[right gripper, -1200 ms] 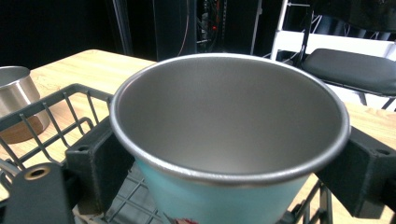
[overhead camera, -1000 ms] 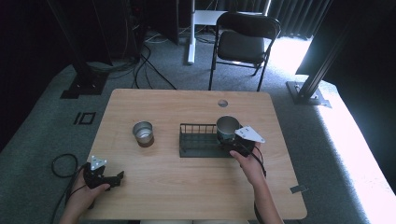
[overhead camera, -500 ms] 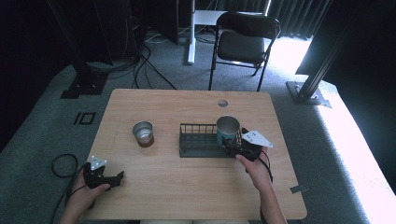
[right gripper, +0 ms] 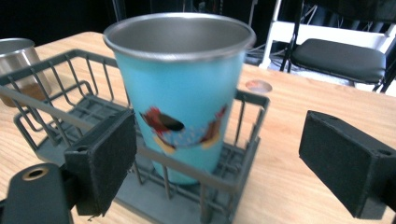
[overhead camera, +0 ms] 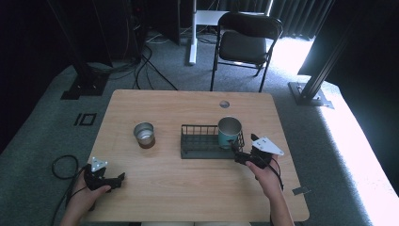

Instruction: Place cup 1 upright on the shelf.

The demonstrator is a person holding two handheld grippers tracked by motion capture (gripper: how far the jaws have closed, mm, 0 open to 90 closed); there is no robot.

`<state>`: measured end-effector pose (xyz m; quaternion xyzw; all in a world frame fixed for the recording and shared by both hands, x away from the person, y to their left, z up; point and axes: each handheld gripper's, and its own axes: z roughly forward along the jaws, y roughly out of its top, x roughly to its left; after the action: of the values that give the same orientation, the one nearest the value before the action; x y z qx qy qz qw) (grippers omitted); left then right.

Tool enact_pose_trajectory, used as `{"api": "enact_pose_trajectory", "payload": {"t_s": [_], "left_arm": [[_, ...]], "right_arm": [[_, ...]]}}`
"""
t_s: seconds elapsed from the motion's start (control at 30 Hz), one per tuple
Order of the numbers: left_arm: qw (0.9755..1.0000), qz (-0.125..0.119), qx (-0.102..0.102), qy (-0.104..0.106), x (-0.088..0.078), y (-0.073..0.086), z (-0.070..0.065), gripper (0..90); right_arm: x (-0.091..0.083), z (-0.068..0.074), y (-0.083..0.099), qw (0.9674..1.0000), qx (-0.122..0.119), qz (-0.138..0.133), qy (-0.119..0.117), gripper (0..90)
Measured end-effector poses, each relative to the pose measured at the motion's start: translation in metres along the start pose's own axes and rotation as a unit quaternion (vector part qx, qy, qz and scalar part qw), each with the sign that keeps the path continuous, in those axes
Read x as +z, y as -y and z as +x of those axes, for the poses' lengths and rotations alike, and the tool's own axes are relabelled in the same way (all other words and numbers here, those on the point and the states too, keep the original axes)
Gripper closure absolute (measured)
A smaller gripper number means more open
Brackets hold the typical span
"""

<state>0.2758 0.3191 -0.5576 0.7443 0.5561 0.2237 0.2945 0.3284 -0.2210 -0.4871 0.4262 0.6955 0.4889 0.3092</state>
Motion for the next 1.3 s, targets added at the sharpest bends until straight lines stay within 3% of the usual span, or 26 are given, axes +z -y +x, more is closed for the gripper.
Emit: {"api": "enact_pose_trajectory", "payload": {"t_s": [0.97, 1.1, 1.3], "left_arm": [[1.0, 0.0, 0.0, 0.0, 0.0, 0.0, 0.0, 1.6], [1.0, 0.0, 0.0, 0.0, 0.0, 0.0, 0.0, 1.7], [1.0, 0.0, 0.0, 0.0, 0.0, 0.0, 0.0, 1.6]], "right_arm": [[-0.027, -0.025, 0.059, 0.9972, 0.012, 0.067, -0.031, 11.0], [-0.03, -0.029, 0.066, 0.9962, 0.018, 0.081, -0.028, 11.0], [-0.034, -0.033, 0.075, 0.9936, 0.007, 0.108, -0.032, 11.0]]}}
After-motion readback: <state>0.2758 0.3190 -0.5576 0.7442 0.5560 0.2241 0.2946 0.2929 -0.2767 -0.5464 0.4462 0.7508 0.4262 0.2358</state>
